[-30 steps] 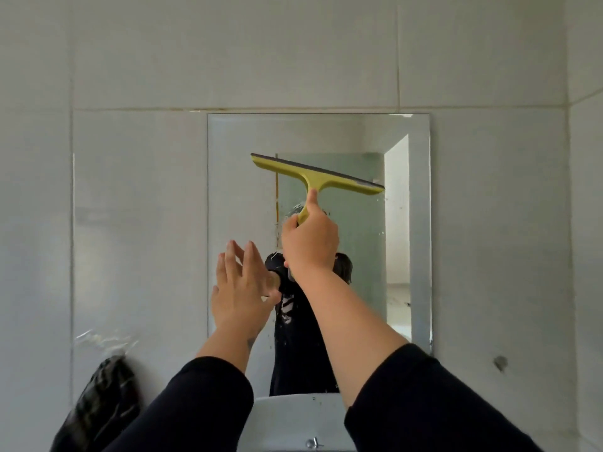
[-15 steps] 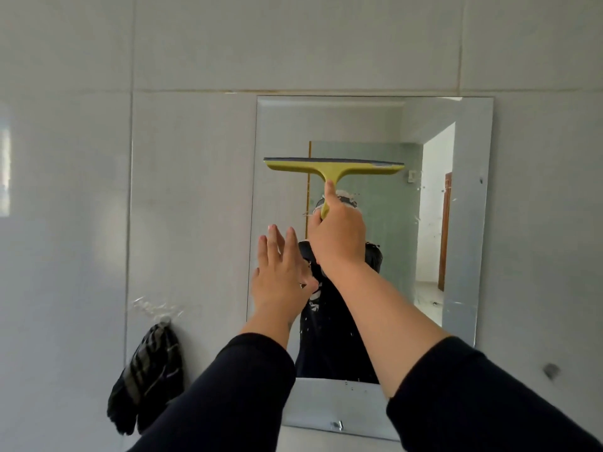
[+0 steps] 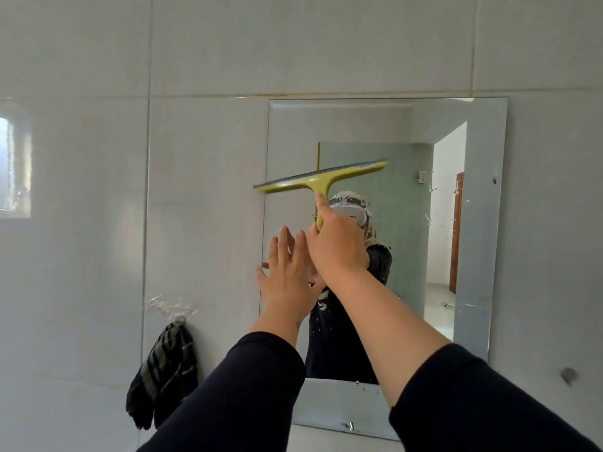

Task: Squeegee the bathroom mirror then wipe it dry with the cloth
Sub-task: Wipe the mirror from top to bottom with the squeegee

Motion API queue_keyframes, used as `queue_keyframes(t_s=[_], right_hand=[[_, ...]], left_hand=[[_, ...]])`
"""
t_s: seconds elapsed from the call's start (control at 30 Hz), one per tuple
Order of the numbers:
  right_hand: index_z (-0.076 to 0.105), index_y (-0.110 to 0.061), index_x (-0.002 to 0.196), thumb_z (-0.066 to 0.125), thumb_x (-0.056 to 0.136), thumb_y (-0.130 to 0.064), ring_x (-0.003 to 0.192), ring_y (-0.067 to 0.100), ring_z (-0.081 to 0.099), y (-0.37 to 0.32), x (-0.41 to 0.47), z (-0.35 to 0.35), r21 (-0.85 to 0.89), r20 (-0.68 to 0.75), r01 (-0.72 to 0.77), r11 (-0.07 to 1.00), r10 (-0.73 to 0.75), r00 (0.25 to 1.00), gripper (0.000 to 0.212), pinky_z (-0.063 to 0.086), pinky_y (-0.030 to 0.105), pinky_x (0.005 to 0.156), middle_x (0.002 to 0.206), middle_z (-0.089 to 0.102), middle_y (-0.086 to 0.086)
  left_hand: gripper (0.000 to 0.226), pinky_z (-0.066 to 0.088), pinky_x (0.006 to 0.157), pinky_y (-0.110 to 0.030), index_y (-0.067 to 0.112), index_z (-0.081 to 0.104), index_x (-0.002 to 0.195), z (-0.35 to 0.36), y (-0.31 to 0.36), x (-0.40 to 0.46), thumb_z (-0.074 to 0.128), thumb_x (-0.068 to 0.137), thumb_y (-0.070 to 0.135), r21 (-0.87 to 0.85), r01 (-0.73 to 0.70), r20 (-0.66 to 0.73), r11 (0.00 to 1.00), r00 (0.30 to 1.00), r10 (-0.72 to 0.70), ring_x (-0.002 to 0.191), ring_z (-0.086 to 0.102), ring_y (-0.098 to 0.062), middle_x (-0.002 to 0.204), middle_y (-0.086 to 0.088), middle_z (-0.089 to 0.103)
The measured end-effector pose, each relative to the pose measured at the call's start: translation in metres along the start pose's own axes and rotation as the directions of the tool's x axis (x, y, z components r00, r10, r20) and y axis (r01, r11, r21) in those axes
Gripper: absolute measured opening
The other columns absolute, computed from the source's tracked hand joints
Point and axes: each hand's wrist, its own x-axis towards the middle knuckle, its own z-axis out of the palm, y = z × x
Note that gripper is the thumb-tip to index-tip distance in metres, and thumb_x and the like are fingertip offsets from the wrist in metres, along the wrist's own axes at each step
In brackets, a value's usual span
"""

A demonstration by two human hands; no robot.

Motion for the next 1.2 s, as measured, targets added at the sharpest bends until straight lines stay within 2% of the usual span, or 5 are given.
queue_keyframes(t_s=[0.17, 0.37, 0.67, 0.9, 1.2], right_hand=[[0.027, -0.036, 0.147, 0.039, 0.1, -0.019, 0.092, 0.028, 0.062, 0.022, 0.01, -0.009, -0.234, 0.027, 0.171, 0.957, -0.17, 0.985, 0.052, 0.048, 0.039, 0.07, 0.103, 0.064, 0.009], [0.029, -0.05, 0.142, 0.04, 0.099, -0.014, 0.079, 0.023, 0.053, 0.043, 0.02, -0.052, -0.423, 0.095, 0.168, 0.891, -0.141, 0.986, 0.058, 0.038, 0.031, 0.063, 0.102, 0.056, 0.005], [0.027, -0.058, 0.139, 0.042, 0.097, -0.016, 0.086, 0.029, 0.059, 0.086, 0.012, -0.084, -0.474, 0.087, 0.049, 0.879, -0.009, 0.996, 0.061, 0.042, 0.037, 0.068, 0.09, 0.04, 0.003], [0.025, -0.059, 0.139, 0.037, 0.099, -0.022, 0.075, 0.026, 0.045, 0.118, -0.004, -0.101, -0.41, 0.056, -0.045, 0.911, 0.074, 0.996, 0.055, 0.037, 0.034, 0.063, 0.089, 0.041, 0.005], [0.019, -0.059, 0.14, 0.033, 0.101, -0.029, 0.071, 0.023, 0.05, 0.147, -0.02, -0.108, -0.309, 0.003, -0.201, 0.929, 0.212, 0.977, 0.051, 0.041, 0.033, 0.06, 0.088, 0.05, 0.004]], left_hand=[[0.089, 0.013, 0.114, -0.059, 0.027, -0.008, 0.15, 0.001, 0.003, -0.01, 0.05, 0.089, 0.056, -0.013, 0.004, -0.023, 1.0, 1.0, -0.004, 0.147, -0.013, -0.024, 0.159, 0.0, -0.018], [0.09, 0.011, 0.114, -0.061, 0.027, -0.01, 0.15, 0.008, 0.015, -0.023, 0.053, 0.09, 0.05, -0.044, 0.033, 0.059, 0.998, 0.998, -0.03, 0.147, -0.014, -0.025, 0.158, -0.001, -0.022], [0.089, 0.02, 0.112, -0.059, 0.025, -0.003, 0.149, 0.005, 0.028, -0.019, 0.054, 0.087, 0.053, -0.062, 0.052, -0.031, 0.997, 0.998, -0.054, 0.147, -0.003, -0.027, 0.158, 0.0, -0.01], [0.091, 0.02, 0.112, -0.061, 0.027, 0.0, 0.149, 0.002, 0.049, -0.004, 0.059, 0.084, 0.051, -0.096, -0.03, -0.041, 0.995, 0.999, 0.026, 0.146, -0.006, -0.027, 0.157, 0.0, -0.011], [0.094, 0.015, 0.112, -0.061, 0.032, -0.007, 0.148, 0.013, 0.066, -0.001, 0.06, 0.085, 0.051, -0.097, -0.042, -0.006, 0.994, 0.999, 0.041, 0.145, -0.016, -0.032, 0.157, -0.001, -0.021]])
